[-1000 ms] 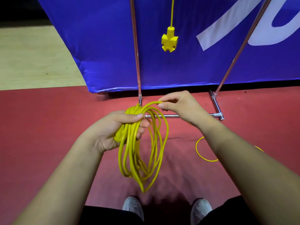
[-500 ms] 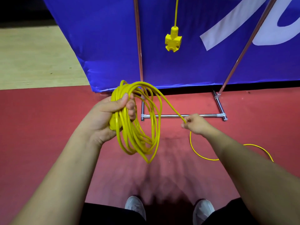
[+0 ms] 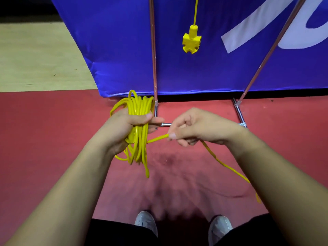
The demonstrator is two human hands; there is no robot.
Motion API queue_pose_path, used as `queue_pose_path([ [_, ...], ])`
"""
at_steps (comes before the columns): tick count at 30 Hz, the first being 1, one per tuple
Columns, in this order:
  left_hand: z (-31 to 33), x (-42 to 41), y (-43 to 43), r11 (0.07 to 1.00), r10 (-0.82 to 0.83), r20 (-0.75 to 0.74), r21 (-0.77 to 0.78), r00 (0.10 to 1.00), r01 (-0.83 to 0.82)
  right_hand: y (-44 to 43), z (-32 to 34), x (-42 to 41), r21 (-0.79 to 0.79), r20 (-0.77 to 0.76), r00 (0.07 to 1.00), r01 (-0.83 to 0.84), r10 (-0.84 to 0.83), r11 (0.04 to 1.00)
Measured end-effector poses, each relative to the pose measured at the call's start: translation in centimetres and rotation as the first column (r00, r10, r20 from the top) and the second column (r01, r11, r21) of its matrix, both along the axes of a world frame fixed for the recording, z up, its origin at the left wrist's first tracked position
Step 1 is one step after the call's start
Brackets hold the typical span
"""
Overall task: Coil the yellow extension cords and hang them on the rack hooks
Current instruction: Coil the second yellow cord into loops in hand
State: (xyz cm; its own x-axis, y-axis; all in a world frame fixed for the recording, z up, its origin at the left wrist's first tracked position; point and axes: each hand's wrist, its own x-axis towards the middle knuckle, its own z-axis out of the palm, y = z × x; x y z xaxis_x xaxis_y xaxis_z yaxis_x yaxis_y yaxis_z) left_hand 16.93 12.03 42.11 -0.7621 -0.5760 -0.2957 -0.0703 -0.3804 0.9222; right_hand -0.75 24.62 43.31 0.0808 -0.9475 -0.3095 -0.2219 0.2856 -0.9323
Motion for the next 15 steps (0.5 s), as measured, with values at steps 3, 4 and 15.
queue_pose_path([
  [3, 0.5, 0.1, 0.8, 0.985, -0.167, 0.054, -0.04, 0.984, 0.17, -0.5, 1.4, -0.4, -0.161, 0.03, 0.992, 0.128, -0.125, 0.979],
  [4, 0.8, 0.1, 0.8, 0.979, -0.195, 0.051, -0.048, 0.979, 0.197, -0.6, 1.3, -0.9, -0.192, 0.033, 0.985, 0.175, -0.172, 0.966],
  [15, 1.4, 0.0, 0.4, 0.973, -0.14, -0.075, 0.173, 0.987, 0.151, 0.7, -6.3, -7.1, -0.093, 0.076, 0.903, 0.428, -0.422, 0.899],
])
